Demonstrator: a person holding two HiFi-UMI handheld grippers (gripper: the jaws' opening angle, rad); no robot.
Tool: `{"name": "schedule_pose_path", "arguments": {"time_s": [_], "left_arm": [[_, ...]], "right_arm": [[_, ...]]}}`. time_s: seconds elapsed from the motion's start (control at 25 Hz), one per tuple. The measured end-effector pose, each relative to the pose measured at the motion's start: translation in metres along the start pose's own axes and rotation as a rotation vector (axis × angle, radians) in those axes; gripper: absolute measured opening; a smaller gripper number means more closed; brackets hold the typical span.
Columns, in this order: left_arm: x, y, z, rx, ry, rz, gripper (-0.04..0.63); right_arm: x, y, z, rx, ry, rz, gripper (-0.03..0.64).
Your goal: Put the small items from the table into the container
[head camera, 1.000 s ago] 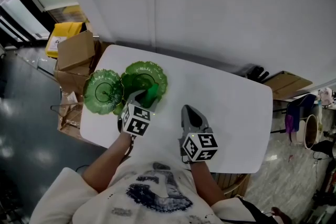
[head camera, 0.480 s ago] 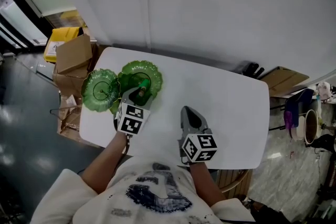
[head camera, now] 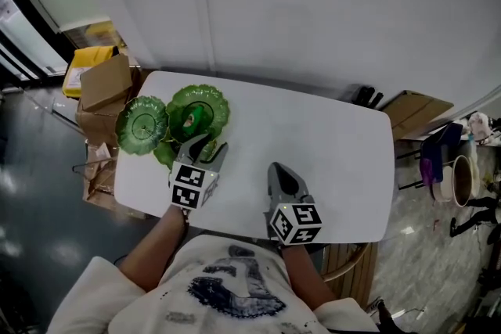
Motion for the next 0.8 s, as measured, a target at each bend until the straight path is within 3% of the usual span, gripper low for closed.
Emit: {"name": "schedule_pose_path", "arguments": {"time_s": [0.28, 0.64, 0.8], "left_arm": [[0.024, -0.008, -0.053, -0.036, -0.001, -0.066, 0.158], [0.056, -0.026, -0.103, -0.057, 0.003, -0.089, 0.114], [0.071, -0.031, -0.114, -0.080, -0.014, -0.097, 0.063]], "right_arm": [[0.047, -0.019, -0.019, -0.024, -0.011, -0.011, -0.003], [0.089, -0.040, -0.027, -0.046, -0.008, -0.024, -0.003], [0.104, -0.040, -0.016, -0.025, -0.011, -0.038, -0.003]]}}
Point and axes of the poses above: the fingertips, and each gripper's own axes: x backward along the fingers, z to its left, y out of its top, the point moved 8 cm from there along x, backward along the fingers, and after that the axes turned 7 degrees about x, right-handed, at the moved point
